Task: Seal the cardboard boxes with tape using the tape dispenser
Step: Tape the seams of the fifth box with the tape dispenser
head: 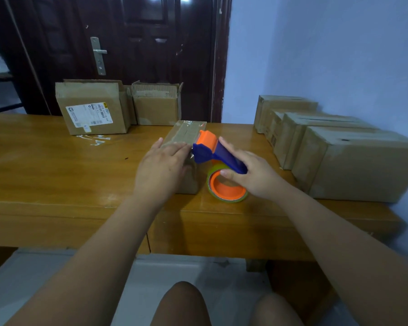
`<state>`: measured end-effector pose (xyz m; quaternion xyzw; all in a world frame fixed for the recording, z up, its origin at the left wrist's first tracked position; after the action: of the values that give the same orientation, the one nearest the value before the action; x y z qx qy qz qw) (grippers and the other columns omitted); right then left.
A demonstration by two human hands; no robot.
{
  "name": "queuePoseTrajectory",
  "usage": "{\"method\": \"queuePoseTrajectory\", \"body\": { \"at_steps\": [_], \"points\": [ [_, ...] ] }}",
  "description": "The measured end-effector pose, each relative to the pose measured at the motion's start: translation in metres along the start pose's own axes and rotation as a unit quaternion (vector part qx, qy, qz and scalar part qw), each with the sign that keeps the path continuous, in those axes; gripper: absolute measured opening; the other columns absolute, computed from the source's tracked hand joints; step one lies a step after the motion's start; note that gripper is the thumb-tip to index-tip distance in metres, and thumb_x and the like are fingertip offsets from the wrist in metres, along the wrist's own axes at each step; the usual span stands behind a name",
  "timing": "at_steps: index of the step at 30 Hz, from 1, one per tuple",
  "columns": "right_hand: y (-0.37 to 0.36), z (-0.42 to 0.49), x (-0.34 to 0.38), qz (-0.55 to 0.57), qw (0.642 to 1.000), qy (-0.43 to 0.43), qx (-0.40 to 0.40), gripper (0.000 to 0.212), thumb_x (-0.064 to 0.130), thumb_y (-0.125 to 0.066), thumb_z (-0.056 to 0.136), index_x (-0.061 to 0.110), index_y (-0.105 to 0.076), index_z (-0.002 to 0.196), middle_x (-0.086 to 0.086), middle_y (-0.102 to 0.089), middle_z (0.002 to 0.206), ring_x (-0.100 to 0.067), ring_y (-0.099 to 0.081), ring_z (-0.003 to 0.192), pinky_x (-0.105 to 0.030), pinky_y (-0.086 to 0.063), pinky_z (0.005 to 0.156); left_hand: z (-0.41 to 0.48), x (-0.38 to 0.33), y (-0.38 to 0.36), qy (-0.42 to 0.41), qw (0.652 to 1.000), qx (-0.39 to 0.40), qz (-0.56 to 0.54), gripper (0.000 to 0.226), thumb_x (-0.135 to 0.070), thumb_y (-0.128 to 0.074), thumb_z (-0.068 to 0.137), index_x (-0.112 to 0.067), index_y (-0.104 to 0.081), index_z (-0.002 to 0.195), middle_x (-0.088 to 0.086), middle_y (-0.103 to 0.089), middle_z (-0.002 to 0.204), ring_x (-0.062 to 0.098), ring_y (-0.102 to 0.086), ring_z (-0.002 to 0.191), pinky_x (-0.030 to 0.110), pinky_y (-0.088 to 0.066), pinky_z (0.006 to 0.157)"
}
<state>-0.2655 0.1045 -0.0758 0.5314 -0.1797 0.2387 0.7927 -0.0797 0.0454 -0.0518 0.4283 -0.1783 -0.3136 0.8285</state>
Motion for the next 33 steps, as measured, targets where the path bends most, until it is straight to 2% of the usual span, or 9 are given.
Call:
{"method": "queuePoseTrajectory", "body": {
  "at_steps": [4,7,10,13,16,19,25,28,33],
  "points": [
    [0.002,-0.008,-0.002,0.021,1.000,0.015,-0.014,0.068,0.057,-0.050,0.086,0.059,-0.010,0.141,0.001,-0.050,0.124,-0.009,-0.049,0.103,-0.026,-0.040,0.084,-0.002,0.007,0.001,0.000,1.000,0.023,-0.005,0.051,-0.031,-0.047,0.098,-0.028,-0.031,0.146,-0.004,-0.039,0.148,0.018,-0.039,0.133,0.035,-0.041,0.100],
    [0.013,-0.014,-0.001,0.070,0.997,0.020,-0.031,0.066,0.049,-0.055,0.089,0.059,-0.014,0.139,0.005,-0.044,0.140,-0.015,-0.048,0.119,-0.035,-0.043,0.101,-0.004,0.010,-0.004,-0.006,0.999,0.035,0.008,0.057,-0.029,-0.052,0.096,-0.027,-0.027,0.147,-0.002,-0.037,0.149,0.020,-0.039,0.133,0.036,-0.042,0.099],
    [0.029,-0.016,0.004,0.030,0.995,0.043,-0.085,0.067,0.052,-0.055,0.088,0.058,-0.013,0.140,-0.003,-0.049,0.136,-0.022,-0.051,0.117,-0.041,-0.045,0.098,-0.004,0.012,-0.005,-0.008,0.999,0.030,0.015,0.059,-0.030,-0.054,0.095,-0.027,-0.028,0.147,-0.002,-0.038,0.149,0.021,-0.040,0.132,0.037,-0.044,0.097],
    [0.041,-0.018,0.007,0.012,0.992,0.060,-0.107,0.066,0.053,-0.054,0.088,0.054,-0.014,0.141,-0.004,-0.053,0.128,-0.020,-0.054,0.107,-0.030,-0.044,0.092,-0.004,0.012,-0.005,-0.016,0.999,0.028,0.013,0.060,-0.029,-0.055,0.094,-0.028,-0.028,0.147,-0.002,-0.038,0.149,0.021,-0.041,0.132,0.038,-0.043,0.098],
    [0.041,-0.018,0.005,-0.084,0.993,0.065,-0.055,0.067,0.055,-0.052,0.087,0.056,-0.008,0.138,-0.003,-0.052,0.108,-0.006,-0.048,0.085,-0.010,-0.033,0.075,-0.004,0.013,-0.004,-0.019,0.999,0.025,0.005,0.060,-0.029,-0.055,0.094,-0.028,-0.027,0.147,-0.002,-0.037,0.149,0.020,-0.039,0.133,0.038,-0.042,0.100],
    [0.036,-0.022,-0.005,-0.166,0.985,0.034,0.024,0.069,0.054,-0.052,0.088,0.061,-0.003,0.136,0.002,-0.044,0.099,-0.003,-0.042,0.078,-0.013,-0.028,0.067,-0.003,0.014,-0.004,-0.022,0.999,0.028,0.011,0.060,-0.028,-0.056,0.094,-0.027,-0.028,0.147,-0.002,-0.038,0.149,0.019,-0.039,0.134,0.037,-0.041,0.100],
    [0.070,-0.028,0.001,-0.058,0.998,0.016,-0.037,0.068,0.056,-0.058,0.080,0.068,-0.016,0.131,-0.001,-0.055,0.113,-0.016,-0.054,0.094,-0.024,-0.043,0.084,-0.004,0.016,-0.003,-0.044,0.999,0.005,-0.023,0.053,-0.018,-0.067,0.087,-0.019,-0.049,0.137,0.007,-0.055,0.134,0.028,-0.054,0.121,0.044,-0.050,0.086],
    [0.068,-0.022,0.004,-0.168,0.984,0.020,0.047,0.071,0.048,-0.061,0.086,0.069,-0.012,0.132,0.012,-0.044,0.097,-0.004,-0.045,0.083,-0.013,-0.032,0.069,-0.003,0.015,0.000,-0.050,0.998,0.006,-0.031,0.052,-0.018,-0.064,0.089,-0.019,-0.047,0.138,0.006,-0.053,0.137,0.026,-0.051,0.125,0.043,-0.047,0.092],
    [0.058,-0.006,0.017,-0.260,0.956,0.008,0.138,0.066,0.051,-0.052,0.091,0.064,-0.008,0.138,0.009,-0.039,0.098,-0.005,-0.039,0.086,-0.023,-0.033,0.076,-0.002,0.013,0.001,-0.042,0.998,0.025,-0.026,0.055,-0.023,-0.055,0.095,-0.024,-0.034,0.145,0.000,-0.042,0.146,0.019,-0.041,0.133,0.037,-0.041,0.101]
  ]
}}
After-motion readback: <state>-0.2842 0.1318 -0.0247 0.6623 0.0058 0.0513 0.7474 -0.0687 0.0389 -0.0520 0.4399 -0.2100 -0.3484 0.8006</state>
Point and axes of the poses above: each hand's wrist, its own z-axis towards the middle knuckle, its own y-axis out of the back of the hand, x = y × z, the point moved 4 cm from there along z, towards the middle knuckle
